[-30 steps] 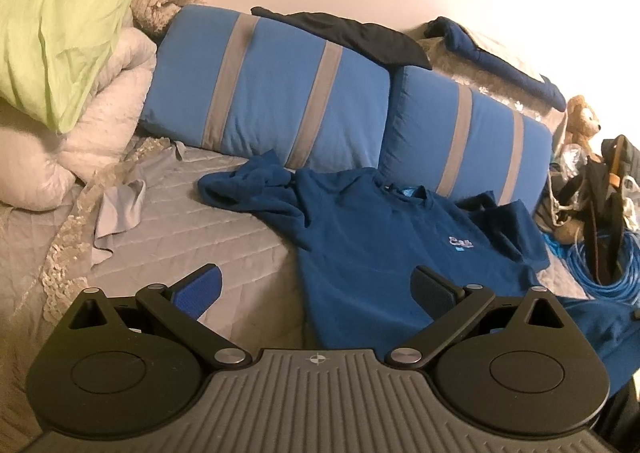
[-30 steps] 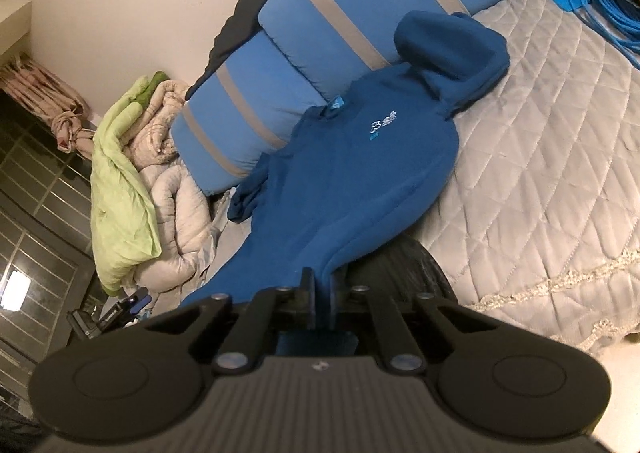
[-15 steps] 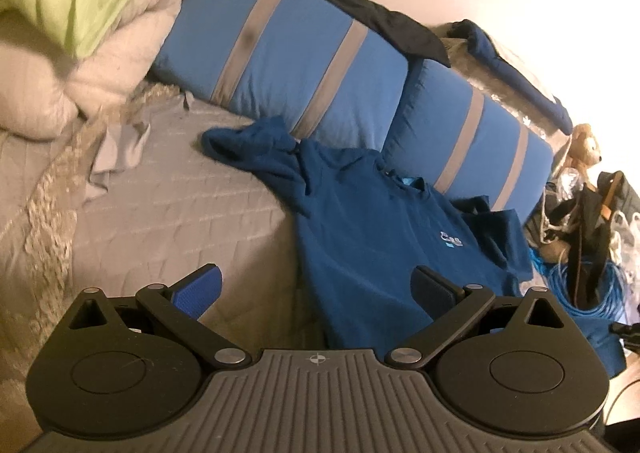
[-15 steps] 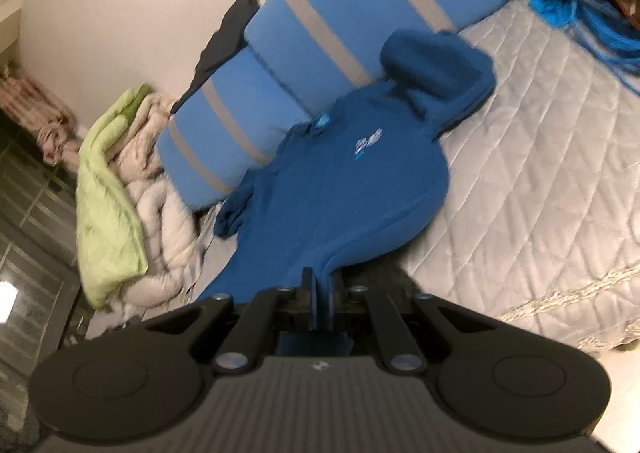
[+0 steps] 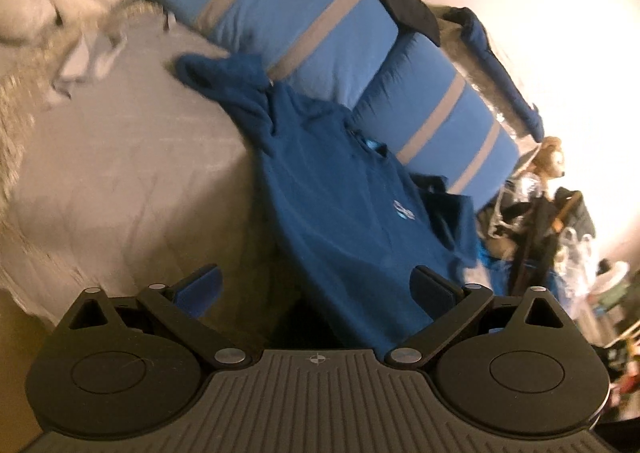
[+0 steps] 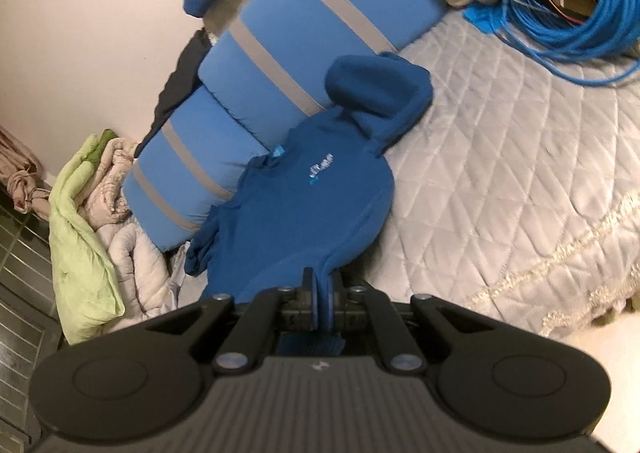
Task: Fold clothes
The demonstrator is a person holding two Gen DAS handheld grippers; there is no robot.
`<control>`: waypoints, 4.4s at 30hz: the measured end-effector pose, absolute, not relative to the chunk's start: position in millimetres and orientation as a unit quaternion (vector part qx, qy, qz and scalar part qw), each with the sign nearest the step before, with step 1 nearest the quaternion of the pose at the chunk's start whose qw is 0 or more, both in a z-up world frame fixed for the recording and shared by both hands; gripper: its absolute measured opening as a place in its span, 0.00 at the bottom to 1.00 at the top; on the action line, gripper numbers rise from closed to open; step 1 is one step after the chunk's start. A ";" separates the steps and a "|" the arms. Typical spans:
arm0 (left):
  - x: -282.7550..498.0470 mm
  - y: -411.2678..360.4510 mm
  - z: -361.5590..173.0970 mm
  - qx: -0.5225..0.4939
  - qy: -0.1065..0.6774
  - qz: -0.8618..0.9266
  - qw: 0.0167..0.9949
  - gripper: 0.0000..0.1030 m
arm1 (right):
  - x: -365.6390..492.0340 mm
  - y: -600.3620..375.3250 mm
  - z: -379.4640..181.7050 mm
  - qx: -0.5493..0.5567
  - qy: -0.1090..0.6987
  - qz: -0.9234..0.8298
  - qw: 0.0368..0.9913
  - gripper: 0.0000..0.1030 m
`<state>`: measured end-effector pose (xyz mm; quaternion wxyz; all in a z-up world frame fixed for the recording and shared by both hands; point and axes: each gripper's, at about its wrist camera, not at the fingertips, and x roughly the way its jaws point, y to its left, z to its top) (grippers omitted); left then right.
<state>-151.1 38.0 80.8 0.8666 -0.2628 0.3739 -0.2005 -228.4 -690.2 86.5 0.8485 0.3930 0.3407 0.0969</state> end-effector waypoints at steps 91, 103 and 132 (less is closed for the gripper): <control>-88.2 -40.9 422.8 -0.077 0.195 -0.204 0.956 0.74 | -115.1 -719.2 486.8 0.172 0.155 -0.007 0.973 1.00; -22.8 -118.9 329.4 -0.024 0.101 -0.114 0.988 0.81 | -60.5 -722.5 417.2 0.097 0.085 -0.068 0.989 1.00; 4.8 -253.8 80.7 -0.017 0.259 -0.218 0.941 0.81 | 25.2 -690.0 116.2 0.079 0.272 -0.001 0.959 0.92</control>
